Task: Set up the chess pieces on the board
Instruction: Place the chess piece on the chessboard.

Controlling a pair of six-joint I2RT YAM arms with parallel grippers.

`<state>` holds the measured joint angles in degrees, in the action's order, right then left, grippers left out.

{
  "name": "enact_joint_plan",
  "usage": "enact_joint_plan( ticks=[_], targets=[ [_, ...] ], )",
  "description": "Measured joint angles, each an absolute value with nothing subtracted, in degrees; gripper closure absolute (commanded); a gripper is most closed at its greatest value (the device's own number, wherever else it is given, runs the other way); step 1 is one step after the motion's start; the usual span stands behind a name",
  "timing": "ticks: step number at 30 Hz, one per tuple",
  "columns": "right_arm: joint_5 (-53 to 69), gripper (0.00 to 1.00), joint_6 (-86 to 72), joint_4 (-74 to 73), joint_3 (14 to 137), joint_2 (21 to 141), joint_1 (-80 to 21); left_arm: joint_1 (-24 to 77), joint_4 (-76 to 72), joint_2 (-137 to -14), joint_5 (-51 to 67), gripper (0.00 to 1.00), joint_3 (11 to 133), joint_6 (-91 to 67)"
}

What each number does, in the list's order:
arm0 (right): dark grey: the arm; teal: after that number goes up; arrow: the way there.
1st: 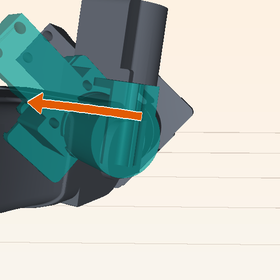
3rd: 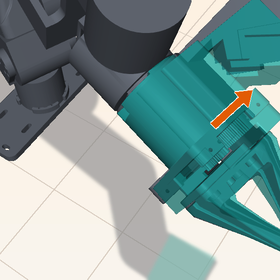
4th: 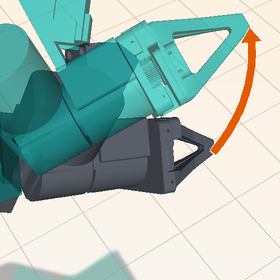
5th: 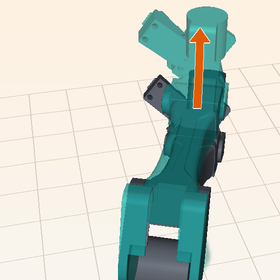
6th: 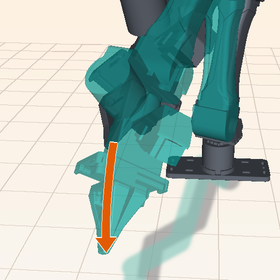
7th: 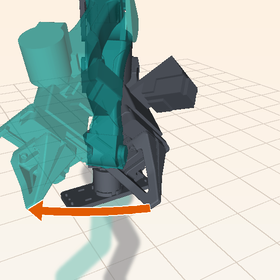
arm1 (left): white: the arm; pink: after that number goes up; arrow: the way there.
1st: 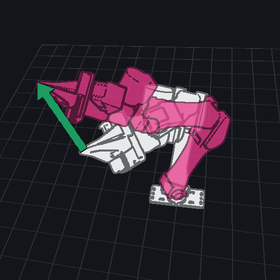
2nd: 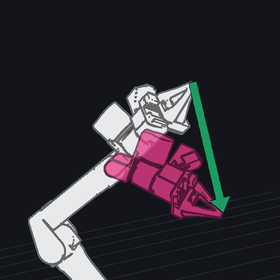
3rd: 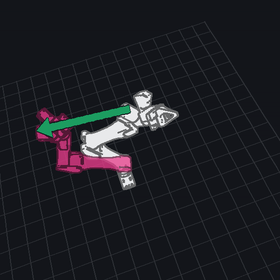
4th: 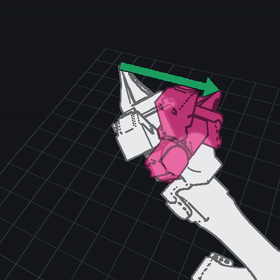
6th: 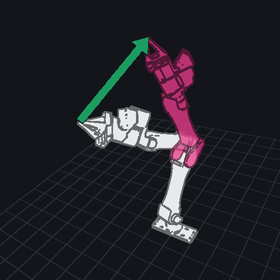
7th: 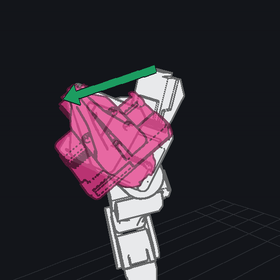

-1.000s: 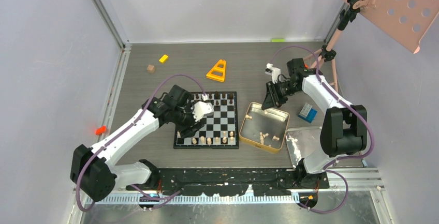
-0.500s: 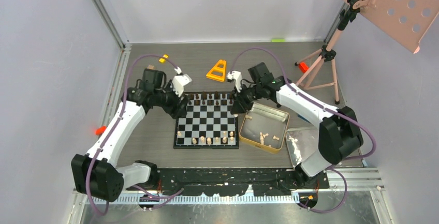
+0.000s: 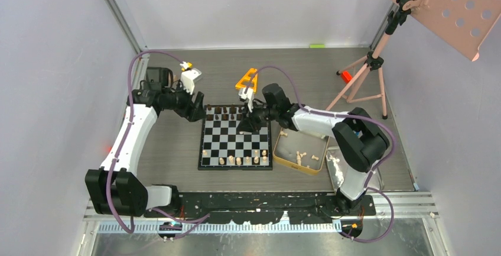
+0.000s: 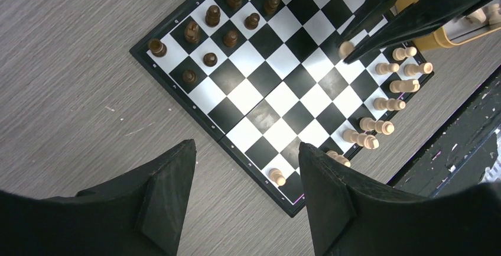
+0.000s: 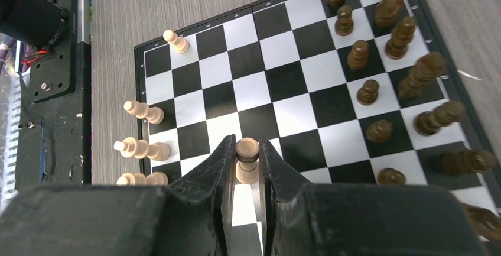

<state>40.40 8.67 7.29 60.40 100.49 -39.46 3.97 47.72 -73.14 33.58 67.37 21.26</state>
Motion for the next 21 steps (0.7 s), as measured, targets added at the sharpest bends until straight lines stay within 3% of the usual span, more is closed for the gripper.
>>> enact_joint_plan(
  ticks=[15,21],
  targets=[
    [39.2,0.86,5.4,34.0,45.9,103.9,-45.5,3.3,47.4,-73.1,33.9,0.33,65.5,21.2],
    [38.3,0.7,5.7,38.3,43.1,103.9,-45.7,3.3,47.4,-73.1,33.9,0.33,65.4,21.3]
  ],
)
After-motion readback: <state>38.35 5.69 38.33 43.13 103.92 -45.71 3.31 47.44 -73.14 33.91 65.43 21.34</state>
